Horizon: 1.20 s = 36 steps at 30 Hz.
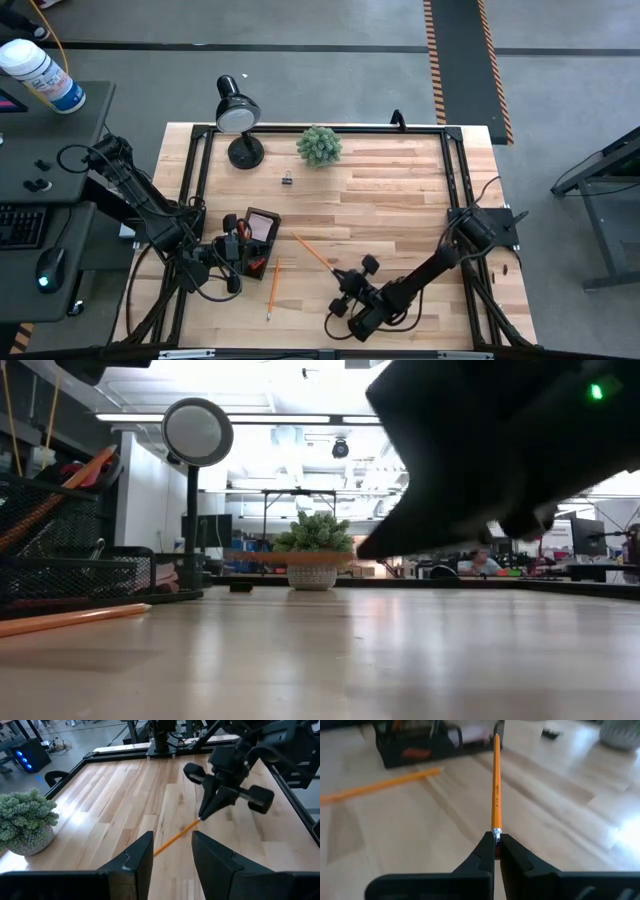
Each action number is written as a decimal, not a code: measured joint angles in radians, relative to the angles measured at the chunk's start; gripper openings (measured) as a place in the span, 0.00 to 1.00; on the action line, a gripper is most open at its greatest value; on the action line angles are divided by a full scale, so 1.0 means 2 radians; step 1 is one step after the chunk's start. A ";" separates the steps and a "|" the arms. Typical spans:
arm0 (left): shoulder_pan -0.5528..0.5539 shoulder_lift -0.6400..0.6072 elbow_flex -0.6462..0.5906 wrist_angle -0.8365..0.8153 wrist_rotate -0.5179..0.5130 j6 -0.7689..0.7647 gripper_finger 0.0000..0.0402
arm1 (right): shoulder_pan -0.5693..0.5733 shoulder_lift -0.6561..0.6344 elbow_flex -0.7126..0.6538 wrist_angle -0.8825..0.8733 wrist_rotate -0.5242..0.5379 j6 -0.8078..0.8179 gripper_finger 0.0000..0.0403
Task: Pick and place office supplies into organizer
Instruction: Put the right orange pencil into the desk organizer
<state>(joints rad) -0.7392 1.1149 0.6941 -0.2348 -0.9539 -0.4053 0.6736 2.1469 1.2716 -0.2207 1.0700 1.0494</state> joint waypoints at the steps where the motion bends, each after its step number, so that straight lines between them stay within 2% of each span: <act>1: 0.000 0.000 0.000 0.000 0.000 0.000 0.31 | 0.001 -0.005 0.000 0.000 0.007 -0.004 0.00; 18: 0.000 0.000 0.000 0.017 -0.001 -0.011 0.31 | 0.026 -0.079 0.001 0.020 0.147 -0.121 0.00; 26: 0.000 0.000 0.000 0.113 0.009 0.034 0.31 | 0.037 -0.095 0.001 0.087 0.227 -0.235 0.00; 36: 0.000 0.000 0.000 0.259 0.024 0.130 0.31 | 0.040 -0.095 0.001 0.250 0.247 -0.454 0.00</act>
<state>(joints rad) -0.7387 1.1145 0.6941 0.2837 -0.9056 -0.1448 0.7536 1.9572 1.2743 0.2791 1.5649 0.1414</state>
